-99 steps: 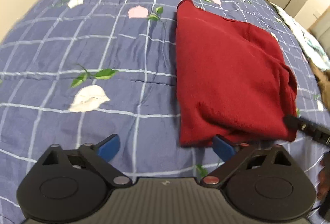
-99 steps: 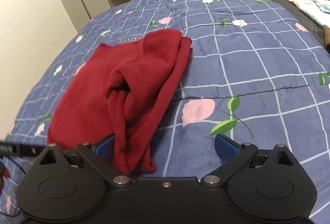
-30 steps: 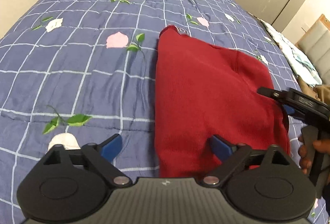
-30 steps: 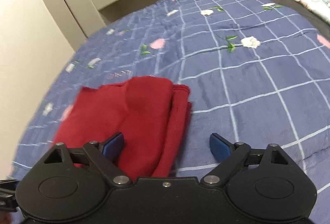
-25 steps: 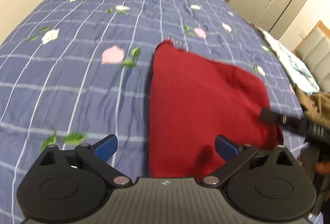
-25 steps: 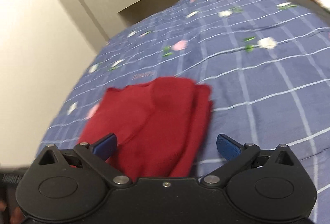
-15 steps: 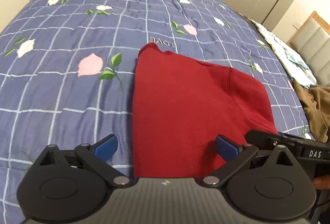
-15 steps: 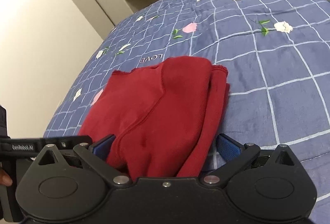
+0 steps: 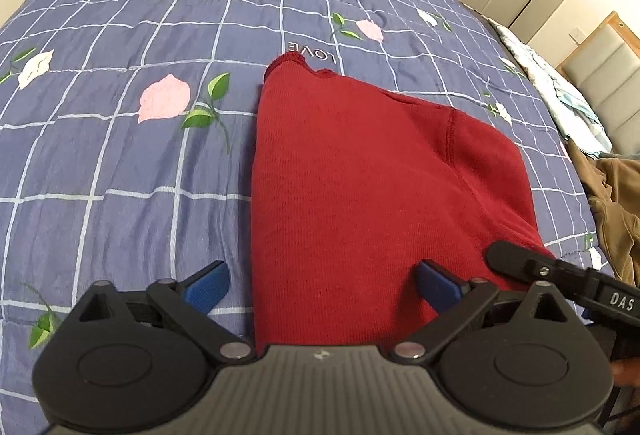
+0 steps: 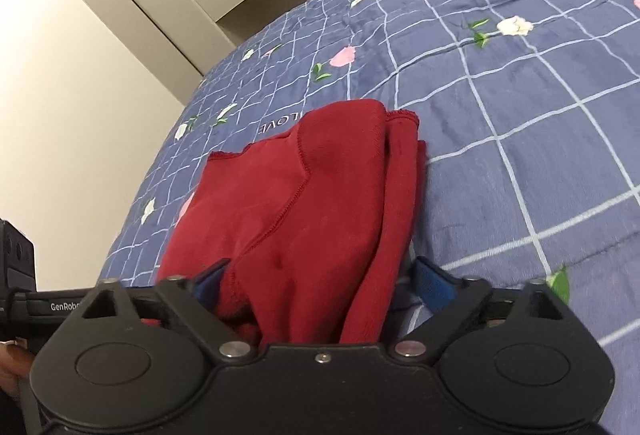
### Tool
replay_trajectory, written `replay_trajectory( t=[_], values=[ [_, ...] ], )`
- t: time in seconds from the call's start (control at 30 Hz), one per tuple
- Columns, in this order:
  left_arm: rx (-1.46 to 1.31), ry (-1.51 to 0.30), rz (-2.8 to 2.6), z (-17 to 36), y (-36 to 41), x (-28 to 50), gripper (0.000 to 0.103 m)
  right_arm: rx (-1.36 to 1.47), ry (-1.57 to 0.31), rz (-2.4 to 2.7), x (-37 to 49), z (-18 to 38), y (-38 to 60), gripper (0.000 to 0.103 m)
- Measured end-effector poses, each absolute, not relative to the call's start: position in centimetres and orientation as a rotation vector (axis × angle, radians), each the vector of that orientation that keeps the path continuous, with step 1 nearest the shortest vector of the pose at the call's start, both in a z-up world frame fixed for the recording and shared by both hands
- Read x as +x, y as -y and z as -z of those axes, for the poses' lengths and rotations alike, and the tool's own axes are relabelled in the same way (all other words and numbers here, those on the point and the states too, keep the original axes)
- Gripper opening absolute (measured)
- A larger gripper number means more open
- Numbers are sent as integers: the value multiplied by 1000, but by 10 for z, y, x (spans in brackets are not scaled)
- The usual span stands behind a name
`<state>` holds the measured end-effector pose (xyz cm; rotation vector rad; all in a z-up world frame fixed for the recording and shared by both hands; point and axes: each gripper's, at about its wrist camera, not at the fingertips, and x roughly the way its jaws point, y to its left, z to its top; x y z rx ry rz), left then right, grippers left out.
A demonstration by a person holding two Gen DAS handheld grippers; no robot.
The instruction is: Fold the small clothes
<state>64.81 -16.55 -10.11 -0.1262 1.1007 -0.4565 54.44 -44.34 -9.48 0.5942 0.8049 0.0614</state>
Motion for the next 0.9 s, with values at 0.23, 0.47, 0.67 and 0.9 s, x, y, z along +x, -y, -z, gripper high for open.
replay_trajectory(
  t=[0.23, 0.47, 0.67, 0.9],
  values=[
    [-126, -1104, 456, 94, 170, 644, 75, 674, -808, -22, 540, 96, 440, 59],
    [-87, -1090, 429, 87, 177, 638, 50, 609, -811, -5, 541, 90, 433, 46],
    [-47, -1063, 420, 74, 183, 631, 34, 543, -799, 3, 538, 78, 423, 39],
    [-35, -1034, 425, 58, 186, 623, 29, 519, -777, 10, 535, 66, 418, 36]
  ],
)
